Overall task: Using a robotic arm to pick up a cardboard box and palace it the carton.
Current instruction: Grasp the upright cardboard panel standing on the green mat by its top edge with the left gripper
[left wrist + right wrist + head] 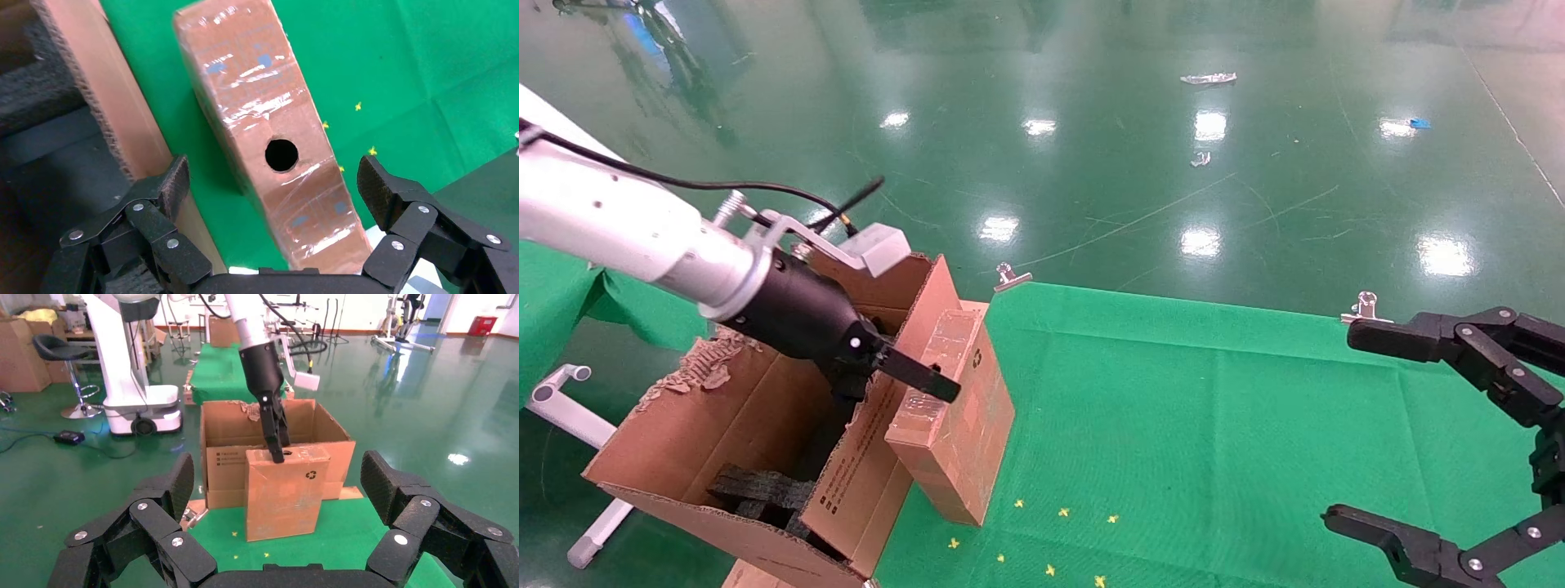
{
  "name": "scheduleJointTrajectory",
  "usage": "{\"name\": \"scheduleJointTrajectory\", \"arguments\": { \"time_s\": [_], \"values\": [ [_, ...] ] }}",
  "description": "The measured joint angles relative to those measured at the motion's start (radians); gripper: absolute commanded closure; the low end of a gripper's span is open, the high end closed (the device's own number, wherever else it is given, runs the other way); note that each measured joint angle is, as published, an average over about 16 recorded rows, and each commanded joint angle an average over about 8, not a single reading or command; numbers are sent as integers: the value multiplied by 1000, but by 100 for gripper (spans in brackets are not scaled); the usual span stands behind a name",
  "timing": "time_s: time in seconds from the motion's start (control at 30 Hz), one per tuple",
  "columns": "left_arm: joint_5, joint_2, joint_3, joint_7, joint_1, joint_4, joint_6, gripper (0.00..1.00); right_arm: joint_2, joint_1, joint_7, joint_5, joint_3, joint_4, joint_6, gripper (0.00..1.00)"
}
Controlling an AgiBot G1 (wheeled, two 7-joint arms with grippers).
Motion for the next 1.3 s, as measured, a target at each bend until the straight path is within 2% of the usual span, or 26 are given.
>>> {"name": "scheduleJointTrajectory", "arguments": {
  "time_s": [0.03,0.07,0.1,0.17,0.23,0.3,0.37,0.43,0.5,1.3],
  "values": [
    [1,7,5,1,1,3,-1,0,0,0,0,0,0,0,0,1],
    [3,13,9,3,2,6,-2,0,0,0,0,0,0,0,0,8],
    [5,20,14,3,2,8,-3,0,0,0,0,0,0,0,0,18],
    [10,32,22,4,3,10,-4,8,0,0,0,0,0,0,0,43],
    [15,43,31,2,3,9,-5,25,0,0,0,0,0,0,0,68],
    [20,52,39,-1,2,5,-5,50,0,0,0,0,-1,0,0,92],
    [25,58,46,-6,1,-1,-4,74,0,0,0,1,-1,0,0,100],
    [30,62,53,-12,-1,-9,-4,92,0,0,0,1,-1,0,0,100],
    [35,64,61,-20,-3,-19,-3,100,0,0,-1,1,-1,0,0,100],
    [76,39,118,-98,-1,-147,-17,100,1,1,-1,2,-3,0,1,100]
  ]
}}
